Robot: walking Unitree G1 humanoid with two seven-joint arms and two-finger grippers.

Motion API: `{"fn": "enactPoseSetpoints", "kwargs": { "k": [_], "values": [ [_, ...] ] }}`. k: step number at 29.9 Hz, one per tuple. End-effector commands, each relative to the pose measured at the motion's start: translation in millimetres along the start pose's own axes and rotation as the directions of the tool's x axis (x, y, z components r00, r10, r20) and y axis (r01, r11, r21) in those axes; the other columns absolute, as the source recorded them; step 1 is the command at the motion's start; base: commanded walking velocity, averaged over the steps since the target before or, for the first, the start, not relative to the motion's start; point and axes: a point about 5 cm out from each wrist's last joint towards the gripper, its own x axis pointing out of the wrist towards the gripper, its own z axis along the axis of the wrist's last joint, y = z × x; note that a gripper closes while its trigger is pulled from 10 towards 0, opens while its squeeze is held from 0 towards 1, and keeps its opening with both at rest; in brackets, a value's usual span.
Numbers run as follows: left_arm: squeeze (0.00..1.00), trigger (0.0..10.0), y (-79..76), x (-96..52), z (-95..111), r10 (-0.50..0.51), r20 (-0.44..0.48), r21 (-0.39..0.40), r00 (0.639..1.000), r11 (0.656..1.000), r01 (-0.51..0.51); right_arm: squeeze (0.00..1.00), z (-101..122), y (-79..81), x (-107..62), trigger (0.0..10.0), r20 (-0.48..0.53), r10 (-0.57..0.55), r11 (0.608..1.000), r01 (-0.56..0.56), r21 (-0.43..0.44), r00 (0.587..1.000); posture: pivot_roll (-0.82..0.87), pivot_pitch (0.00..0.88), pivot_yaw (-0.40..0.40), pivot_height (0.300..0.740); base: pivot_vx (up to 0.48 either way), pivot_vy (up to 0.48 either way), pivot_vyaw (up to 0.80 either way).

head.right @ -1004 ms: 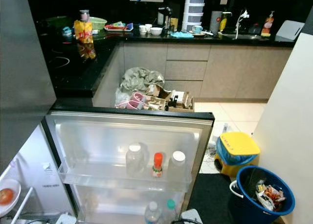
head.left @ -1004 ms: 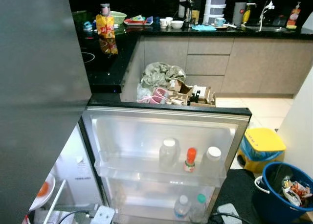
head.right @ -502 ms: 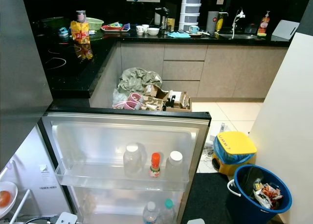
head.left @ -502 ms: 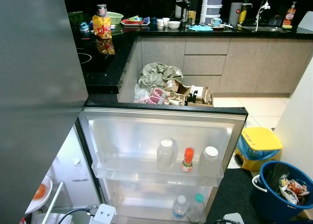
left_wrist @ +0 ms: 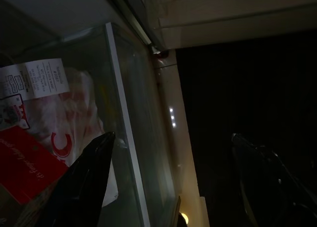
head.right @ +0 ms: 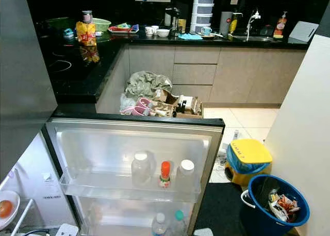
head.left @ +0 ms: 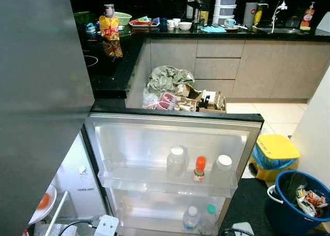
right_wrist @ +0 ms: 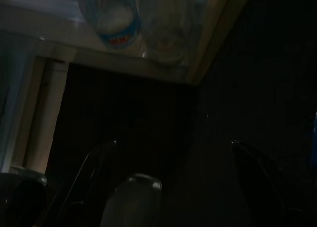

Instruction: Restocking fridge

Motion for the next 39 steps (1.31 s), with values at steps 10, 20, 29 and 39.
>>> {"fn": "enactPoseSetpoints", "kwargs": {
  "k": [10,20,29,39],
  "values": [
    [0.00,10.0,-20.0,1.6,-0.9,-0.112,-0.020,0.009,0.994,0.994,0.112,0.00,-6.4,-0.5,-0.6,10.0,-0.020,-0.016,1.000,0.016,0.005,1.000,-0.06,0.068,-0.030,0.740,0.000,0.000,0.00],
    [0.00,10.0,-20.2,1.0,-5.3,-0.109,-0.025,-0.071,0.994,0.992,0.107,0.00,-10.8,9.3,0.9,10.0,-0.025,-0.008,1.000,0.009,0.021,1.000,-0.06,0.069,-0.032,0.740,0.000,0.000,0.00],
    [0.00,10.0,-18.4,0.6,-9.2,-0.104,-0.035,-0.100,0.994,0.990,0.100,0.00,-12.6,13.1,1.6,10.0,-0.029,-0.014,1.000,0.015,0.026,0.999,-0.07,0.075,-0.021,0.740,0.000,-0.114,0.00],
    [0.00,10.0,-18.4,0.7,-10.9,-0.099,-0.043,-0.101,0.994,0.990,0.094,0.00,-11.8,1.1,-1.0,10.0,-0.023,-0.027,0.999,0.028,0.027,0.999,-0.07,0.078,-0.019,0.740,0.000,-0.283,0.00]
  ]
}}
